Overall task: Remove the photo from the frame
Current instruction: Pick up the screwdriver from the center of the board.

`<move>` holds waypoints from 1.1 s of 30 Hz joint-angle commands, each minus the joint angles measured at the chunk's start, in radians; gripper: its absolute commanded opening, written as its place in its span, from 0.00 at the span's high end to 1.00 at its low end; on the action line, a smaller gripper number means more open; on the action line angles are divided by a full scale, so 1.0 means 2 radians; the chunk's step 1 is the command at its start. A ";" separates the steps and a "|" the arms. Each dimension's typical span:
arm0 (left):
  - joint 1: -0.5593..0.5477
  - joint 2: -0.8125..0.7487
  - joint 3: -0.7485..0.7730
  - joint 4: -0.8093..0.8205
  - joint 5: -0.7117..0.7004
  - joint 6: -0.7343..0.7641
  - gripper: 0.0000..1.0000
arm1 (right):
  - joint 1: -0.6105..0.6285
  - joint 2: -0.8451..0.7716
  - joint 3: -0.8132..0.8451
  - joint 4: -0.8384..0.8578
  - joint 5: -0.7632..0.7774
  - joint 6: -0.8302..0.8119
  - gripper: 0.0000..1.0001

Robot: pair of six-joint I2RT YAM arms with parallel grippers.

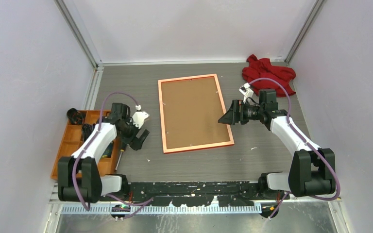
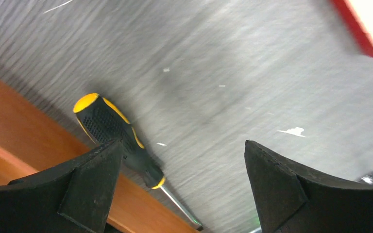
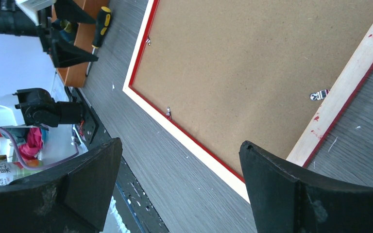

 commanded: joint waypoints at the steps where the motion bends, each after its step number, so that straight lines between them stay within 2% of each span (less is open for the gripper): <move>1: -0.001 -0.064 0.007 -0.056 0.135 0.022 0.03 | 0.002 -0.015 0.019 0.002 -0.002 -0.010 0.05; 3: -0.001 -0.081 0.004 -0.047 0.126 0.019 0.02 | 0.002 -0.014 0.020 0.001 -0.001 -0.011 0.05; 8: -0.001 -0.088 -0.019 0.030 0.006 0.000 0.00 | 0.001 -0.012 0.019 0.001 -0.001 -0.011 0.05; 15: -0.003 -0.035 -0.018 -0.001 0.029 0.011 0.00 | 0.001 -0.015 0.019 0.000 0.002 -0.013 0.05; 24: -0.007 0.026 -0.021 0.049 -0.070 -0.002 0.01 | 0.000 -0.014 0.019 -0.001 0.003 -0.013 0.05; 33: -0.008 0.069 -0.019 0.060 -0.079 -0.007 0.07 | 0.000 -0.015 0.019 -0.002 0.003 -0.014 0.05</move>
